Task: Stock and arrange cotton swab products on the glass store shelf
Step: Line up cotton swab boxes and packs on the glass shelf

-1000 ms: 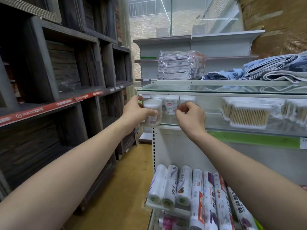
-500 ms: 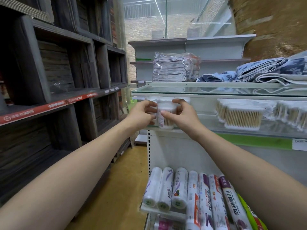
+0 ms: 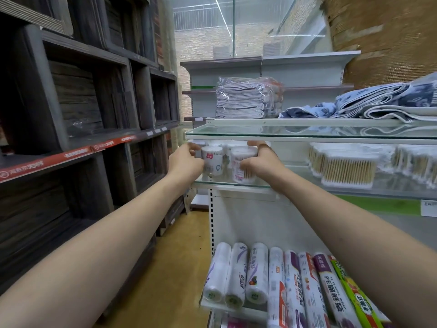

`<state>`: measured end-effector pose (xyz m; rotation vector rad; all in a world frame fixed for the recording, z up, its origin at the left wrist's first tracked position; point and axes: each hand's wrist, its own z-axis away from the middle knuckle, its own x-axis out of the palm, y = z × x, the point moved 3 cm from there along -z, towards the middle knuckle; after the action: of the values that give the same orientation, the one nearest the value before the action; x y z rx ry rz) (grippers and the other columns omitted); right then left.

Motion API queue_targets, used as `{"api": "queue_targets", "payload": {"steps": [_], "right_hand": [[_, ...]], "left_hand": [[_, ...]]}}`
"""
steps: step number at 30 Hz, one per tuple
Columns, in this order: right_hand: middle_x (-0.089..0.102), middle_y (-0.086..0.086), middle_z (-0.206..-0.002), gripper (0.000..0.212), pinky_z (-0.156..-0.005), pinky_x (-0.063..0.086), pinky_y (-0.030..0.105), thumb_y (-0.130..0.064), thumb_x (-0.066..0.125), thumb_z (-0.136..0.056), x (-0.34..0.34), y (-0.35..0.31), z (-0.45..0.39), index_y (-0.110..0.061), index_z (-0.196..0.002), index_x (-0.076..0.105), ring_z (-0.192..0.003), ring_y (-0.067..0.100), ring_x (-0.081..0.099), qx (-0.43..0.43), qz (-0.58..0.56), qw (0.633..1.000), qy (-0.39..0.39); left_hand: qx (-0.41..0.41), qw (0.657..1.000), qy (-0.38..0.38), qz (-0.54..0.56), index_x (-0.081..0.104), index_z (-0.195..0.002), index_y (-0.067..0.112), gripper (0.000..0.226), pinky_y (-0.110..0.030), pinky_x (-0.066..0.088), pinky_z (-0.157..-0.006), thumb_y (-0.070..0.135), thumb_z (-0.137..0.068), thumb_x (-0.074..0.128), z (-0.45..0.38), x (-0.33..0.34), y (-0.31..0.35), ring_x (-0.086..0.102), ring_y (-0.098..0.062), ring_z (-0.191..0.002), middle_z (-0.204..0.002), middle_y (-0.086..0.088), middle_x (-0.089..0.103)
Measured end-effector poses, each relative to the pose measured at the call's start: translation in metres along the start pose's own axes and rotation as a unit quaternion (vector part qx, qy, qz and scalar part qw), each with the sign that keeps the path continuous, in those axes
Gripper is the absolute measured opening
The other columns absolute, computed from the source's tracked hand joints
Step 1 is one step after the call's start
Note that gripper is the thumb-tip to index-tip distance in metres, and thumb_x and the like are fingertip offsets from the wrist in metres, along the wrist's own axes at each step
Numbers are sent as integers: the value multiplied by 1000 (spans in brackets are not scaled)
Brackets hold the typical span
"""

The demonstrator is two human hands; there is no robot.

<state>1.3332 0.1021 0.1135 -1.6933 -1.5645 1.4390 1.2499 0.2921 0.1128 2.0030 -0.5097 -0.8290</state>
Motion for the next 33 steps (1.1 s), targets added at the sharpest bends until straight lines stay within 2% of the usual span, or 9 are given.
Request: {"api": "queue_targets", "payload": {"steps": [5,10,13,16,18,21,24,30,33], "right_hand": [[64,11,-117,82,-85,56,33,-18,69,-53,-1,0,-7,-17,-133,50,-102,22,65,4,-28,1000,-13],[67,-2,-103,64,-90,55,34,-30,92,-64,-2,-1,-8,-23,-119,59,-95,15,65,-20,45,999,-11],[67,-4,-109,78,-90,54,30,-39,92,-63,0,-5,-7,-23,-130,54,-102,15,65,-30,78,996,-34],[66,-1,-99,54,-81,53,27,-13,80,-77,-4,-8,-6,-6,-126,59,-92,14,64,-33,82,995,-48],[66,0,-96,44,-83,53,30,-14,79,-78,-7,-8,-5,-12,-119,62,-92,16,65,-37,91,994,-39],[64,-5,-114,73,-93,51,31,-46,86,-69,-7,-4,-6,-27,-132,56,-104,15,61,-37,148,988,-19],[66,-2,-122,86,-101,51,37,-47,78,-60,-3,-4,-8,-17,-138,56,-108,14,64,-41,99,994,-29],[60,-16,-87,47,-77,46,21,-41,85,-72,-6,0,-8,-30,-113,64,-77,1,58,-50,113,992,23],[68,-8,-105,49,-84,48,21,-39,77,-77,-4,-1,-9,-27,-123,65,-94,7,64,-65,121,990,13]], "left_hand": [[10,1000,-19,-5,57,-136,25,55,-22,44,-78,8,-85,69,-5,5,3,57,-17,-110,-135,-1,59],[36,997,-64,-4,51,-144,23,63,-27,46,-84,7,-87,73,-6,12,7,56,-16,-100,-127,-3,60],[45,996,-71,5,59,-135,22,51,-21,48,-76,7,-88,74,-6,16,8,58,-12,-90,-122,-1,59],[63,996,-58,-1,66,-120,21,37,-13,46,-62,13,-87,78,-9,16,7,57,-6,-83,-112,0,62],[78,995,-52,-15,66,-114,22,33,-6,41,-53,20,-85,81,-10,15,10,56,-4,-81,-104,2,59],[89,995,-42,-31,66,-109,23,23,-12,45,-56,17,-88,71,-11,12,13,61,-15,-94,-120,-4,57],[88,994,-50,-32,66,-111,22,31,-14,44,-58,5,-88,53,-10,11,10,59,-15,-92,-119,-4,61],[119,992,-38,-27,71,-101,29,24,-10,45,-62,13,-84,71,-12,6,3,61,-14,-93,-114,0,59],[126,991,-26,-32,70,-100,30,21,-6,39,-61,15,-85,71,-14,4,1,56,-13,-100,-119,3,53]]}}
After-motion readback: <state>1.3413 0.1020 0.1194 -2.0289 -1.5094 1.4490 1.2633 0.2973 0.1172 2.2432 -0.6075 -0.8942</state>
